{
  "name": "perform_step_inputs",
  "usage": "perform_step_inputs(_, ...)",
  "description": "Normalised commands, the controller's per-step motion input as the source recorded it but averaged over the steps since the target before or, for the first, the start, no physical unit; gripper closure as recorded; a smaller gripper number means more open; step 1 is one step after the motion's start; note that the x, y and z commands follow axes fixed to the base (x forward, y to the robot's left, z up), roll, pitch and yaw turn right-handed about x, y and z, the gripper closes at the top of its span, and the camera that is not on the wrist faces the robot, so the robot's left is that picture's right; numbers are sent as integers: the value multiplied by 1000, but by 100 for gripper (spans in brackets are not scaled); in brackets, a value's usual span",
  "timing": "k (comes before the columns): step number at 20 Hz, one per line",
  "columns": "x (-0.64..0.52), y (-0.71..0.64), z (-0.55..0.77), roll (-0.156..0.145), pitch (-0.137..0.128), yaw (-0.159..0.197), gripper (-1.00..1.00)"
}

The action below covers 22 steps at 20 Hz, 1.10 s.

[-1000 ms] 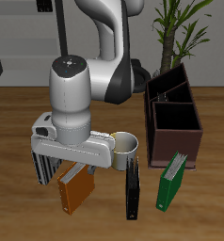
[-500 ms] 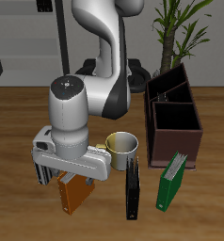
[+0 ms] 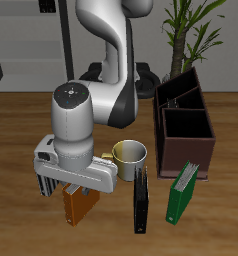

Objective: Place the yellow book into the left desk caddy's front compartment and place the orange book into the left desk caddy's left compartment and place the black book into the left desk caddy's back compartment

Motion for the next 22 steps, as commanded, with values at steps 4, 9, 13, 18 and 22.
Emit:
perform_step_inputs(4, -140, 108, 484, -26, -47, 14, 100)
perform_step_inputs(9, -311, 181, 834, -48, -64, 33, 100)
perform_step_inputs(13, -492, 216, 958, -38, -47, 72, 100)
perform_step_inputs(18, -509, 225, 827, -48, -53, 26, 100)
perform_step_inputs(22, -527, 287, 740, -74, -21, -3, 100)
